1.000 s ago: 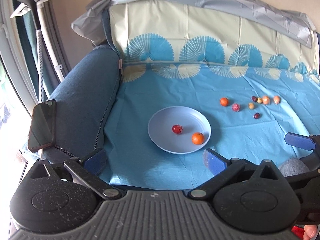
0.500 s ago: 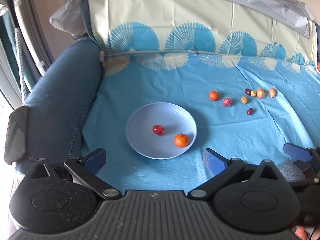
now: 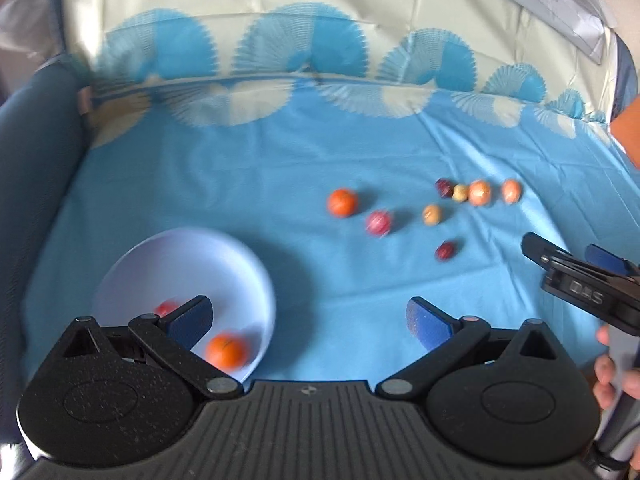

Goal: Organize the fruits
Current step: 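Grasp another wrapped red fruit with left tool while right tool grasps a wrapped mandarin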

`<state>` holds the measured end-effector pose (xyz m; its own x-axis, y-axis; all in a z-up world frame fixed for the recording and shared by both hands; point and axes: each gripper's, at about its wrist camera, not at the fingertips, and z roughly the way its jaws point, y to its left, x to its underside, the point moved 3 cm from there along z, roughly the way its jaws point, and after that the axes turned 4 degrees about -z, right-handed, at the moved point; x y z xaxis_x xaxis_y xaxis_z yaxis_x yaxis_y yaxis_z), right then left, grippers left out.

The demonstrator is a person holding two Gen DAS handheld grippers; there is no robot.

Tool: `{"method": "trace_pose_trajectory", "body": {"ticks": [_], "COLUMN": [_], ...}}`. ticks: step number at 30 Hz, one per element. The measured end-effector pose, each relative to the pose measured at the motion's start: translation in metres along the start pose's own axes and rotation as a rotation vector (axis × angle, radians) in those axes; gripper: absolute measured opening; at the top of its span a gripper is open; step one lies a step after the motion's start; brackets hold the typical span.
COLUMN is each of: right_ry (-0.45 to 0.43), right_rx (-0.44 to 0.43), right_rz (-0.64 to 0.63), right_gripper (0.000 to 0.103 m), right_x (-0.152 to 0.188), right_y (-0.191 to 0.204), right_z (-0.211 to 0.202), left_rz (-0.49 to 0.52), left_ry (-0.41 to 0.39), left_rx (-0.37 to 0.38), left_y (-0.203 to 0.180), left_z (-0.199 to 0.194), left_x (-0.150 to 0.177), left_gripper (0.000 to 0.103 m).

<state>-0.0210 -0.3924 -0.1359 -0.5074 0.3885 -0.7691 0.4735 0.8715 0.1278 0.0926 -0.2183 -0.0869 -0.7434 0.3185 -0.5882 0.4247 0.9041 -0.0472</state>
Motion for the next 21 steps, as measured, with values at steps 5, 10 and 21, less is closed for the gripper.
{"method": "trace_pose_trajectory", "body": {"ticks": [5, 10, 21], "right_ry": [0.061, 0.143, 0.141], "right_rx": [0.034, 0.038, 0.041], "right_rz": [0.001, -0.010, -0.122], "right_gripper": [0.076, 0.074, 0.083], "right_x": [-0.009, -0.006, -0.012], "right_y": [-0.036, -0.052, -0.047], "right_z": [0.089, 0.163, 0.233], "left_rz": [0.044, 0.120, -0.008], "left_ry": [0.000, 0.047, 0.067], "left_rx": [-0.002, -0.044, -0.027], "left_y": [-0.046, -0.073, -0.068], "left_z": [0.072, 0.139, 0.198], "left_x": [-0.026, -0.029, -0.044], "left_gripper": [0.103, 0.103, 0.103]}}
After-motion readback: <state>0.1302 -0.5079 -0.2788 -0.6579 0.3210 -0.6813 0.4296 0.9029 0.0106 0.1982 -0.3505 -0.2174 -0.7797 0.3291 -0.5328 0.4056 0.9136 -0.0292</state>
